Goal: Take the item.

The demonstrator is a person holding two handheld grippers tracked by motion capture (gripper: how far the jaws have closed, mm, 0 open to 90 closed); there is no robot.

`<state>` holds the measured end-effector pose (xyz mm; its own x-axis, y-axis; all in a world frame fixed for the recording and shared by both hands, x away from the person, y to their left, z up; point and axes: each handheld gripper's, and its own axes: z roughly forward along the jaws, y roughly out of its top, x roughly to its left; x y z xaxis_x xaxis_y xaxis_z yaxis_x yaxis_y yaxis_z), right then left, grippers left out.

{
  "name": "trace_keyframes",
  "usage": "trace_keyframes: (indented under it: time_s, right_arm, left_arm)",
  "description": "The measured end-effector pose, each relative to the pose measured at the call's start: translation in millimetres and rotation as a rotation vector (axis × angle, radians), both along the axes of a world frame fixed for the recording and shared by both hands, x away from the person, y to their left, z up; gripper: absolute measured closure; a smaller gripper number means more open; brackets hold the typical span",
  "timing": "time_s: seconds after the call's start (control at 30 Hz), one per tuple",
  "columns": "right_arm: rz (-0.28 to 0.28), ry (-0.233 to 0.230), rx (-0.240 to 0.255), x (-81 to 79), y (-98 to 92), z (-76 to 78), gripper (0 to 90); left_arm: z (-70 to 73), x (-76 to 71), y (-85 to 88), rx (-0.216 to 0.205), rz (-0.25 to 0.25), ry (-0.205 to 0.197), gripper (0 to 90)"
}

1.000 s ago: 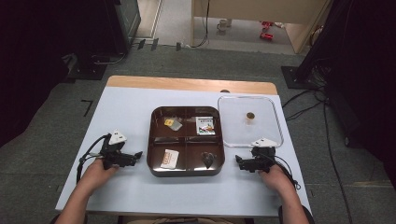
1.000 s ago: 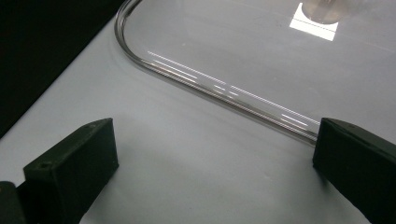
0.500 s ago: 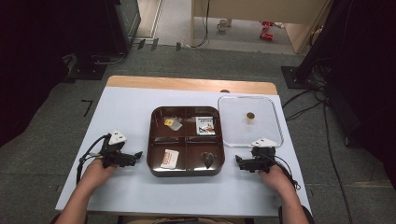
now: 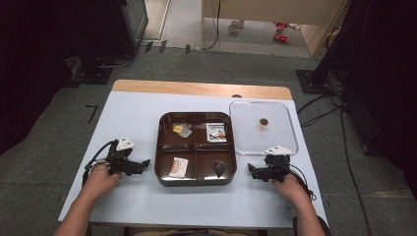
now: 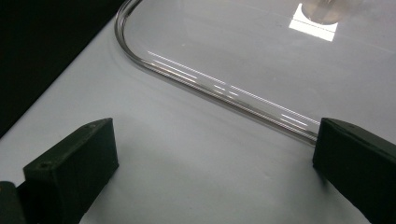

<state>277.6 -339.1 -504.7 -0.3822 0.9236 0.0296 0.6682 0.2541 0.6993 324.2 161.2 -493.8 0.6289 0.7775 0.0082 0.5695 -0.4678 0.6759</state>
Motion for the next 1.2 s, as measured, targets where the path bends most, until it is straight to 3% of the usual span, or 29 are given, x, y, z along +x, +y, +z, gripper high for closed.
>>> trace_keyframes:
  time_s: [0.27, 0.43, 0.5, 0.6, 0.7, 0.77, 0.97, 1.2]
  right_arm:
    - [-0.001, -0.001, 0.0, 0.0, 0.0, -0.1, 0.0]
    - [0.0, -0.001, 0.0, 0.0, 0.0, -0.1, 0.0]
    - [0.0, -0.001, 0.001, 0.0, 0.0, -0.1, 0.0]
    - [-0.001, -0.001, -0.001, -0.1, 0.1, 0.0, 0.0]
    - [0.0, -0.001, 0.0, -0.1, 0.1, -0.1, 0.0]
    - [0.0, -0.002, -0.001, -0.1, 0.0, -0.1, 0.0]
    - [0.0, -0.001, -0.001, -0.2, 0.0, -0.1, 0.0]
    - [0.001, -0.003, -0.002, -0.2, -0.1, -0.2, 0.0]
  left_arm:
    - [9.5, 2.8, -5.0, 0.058, 0.026, 0.079, 12.8]
    - [12.5, 6.1, -4.4, 0.036, 0.057, 0.112, 14.6]
    - [14.7, 6.5, -4.0, 0.032, 0.045, 0.128, 14.9]
    - [19.5, 5.1, -5.8, 0.081, -0.011, 0.109, 15.0]
    - [23.5, 6.3, -5.1, 0.077, -0.005, 0.104, 19.0]
    - [27.7, 6.6, -3.7, 0.053, -0.005, 0.105, 21.1]
    - [42.8, 4.0, -7.2, 0.038, -0.037, 0.095, 24.2]
    - [63.3, -0.1, -18.4, 0.054, -0.083, 0.065, 23.1]
